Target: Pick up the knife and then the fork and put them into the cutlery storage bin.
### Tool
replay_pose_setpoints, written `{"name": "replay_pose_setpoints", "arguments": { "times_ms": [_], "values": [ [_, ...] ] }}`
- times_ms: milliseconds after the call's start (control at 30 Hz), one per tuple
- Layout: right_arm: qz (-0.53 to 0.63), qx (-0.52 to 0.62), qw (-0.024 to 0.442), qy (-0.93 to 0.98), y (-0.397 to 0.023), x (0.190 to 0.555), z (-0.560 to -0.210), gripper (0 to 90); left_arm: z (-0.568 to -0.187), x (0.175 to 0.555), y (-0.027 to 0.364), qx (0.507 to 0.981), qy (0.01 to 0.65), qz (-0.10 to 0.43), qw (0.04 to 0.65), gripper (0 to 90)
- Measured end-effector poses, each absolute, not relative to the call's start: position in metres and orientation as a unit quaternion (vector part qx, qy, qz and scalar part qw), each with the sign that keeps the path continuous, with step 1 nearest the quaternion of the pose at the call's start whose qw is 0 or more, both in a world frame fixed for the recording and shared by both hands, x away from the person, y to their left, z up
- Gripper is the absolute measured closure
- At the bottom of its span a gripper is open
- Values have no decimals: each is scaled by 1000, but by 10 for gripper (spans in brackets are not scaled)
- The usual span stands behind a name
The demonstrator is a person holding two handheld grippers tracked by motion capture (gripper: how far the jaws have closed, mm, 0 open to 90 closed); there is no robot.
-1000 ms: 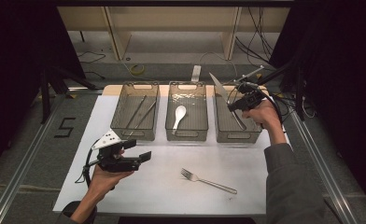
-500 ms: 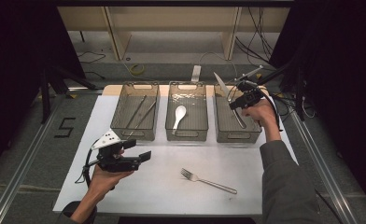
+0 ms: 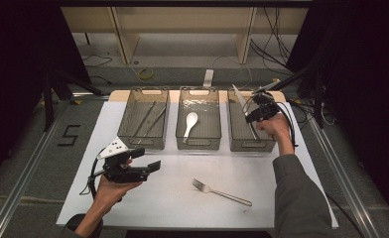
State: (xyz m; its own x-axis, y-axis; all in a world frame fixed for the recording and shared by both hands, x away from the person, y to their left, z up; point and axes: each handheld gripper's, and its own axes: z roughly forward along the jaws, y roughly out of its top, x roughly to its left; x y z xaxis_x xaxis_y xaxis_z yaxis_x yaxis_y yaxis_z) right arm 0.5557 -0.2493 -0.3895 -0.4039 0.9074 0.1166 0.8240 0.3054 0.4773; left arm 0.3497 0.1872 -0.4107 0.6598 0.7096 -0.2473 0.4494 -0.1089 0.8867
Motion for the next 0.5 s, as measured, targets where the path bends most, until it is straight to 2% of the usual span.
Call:
{"name": "replay_pose_setpoints", "arguments": {
  "times_ms": [300,367,500],
  "values": [
    [230,559,83,793,-250,555,-405,806,-411,350,187,735,394,120,538,172],
    [231,557,67,795,-249,556,-407,793,-411,350,188,735,395,119,538,172],
    [246,551,62,795,-249,555,-402,588,-411,350,188,737,393,120,536,172]
  ]
}}
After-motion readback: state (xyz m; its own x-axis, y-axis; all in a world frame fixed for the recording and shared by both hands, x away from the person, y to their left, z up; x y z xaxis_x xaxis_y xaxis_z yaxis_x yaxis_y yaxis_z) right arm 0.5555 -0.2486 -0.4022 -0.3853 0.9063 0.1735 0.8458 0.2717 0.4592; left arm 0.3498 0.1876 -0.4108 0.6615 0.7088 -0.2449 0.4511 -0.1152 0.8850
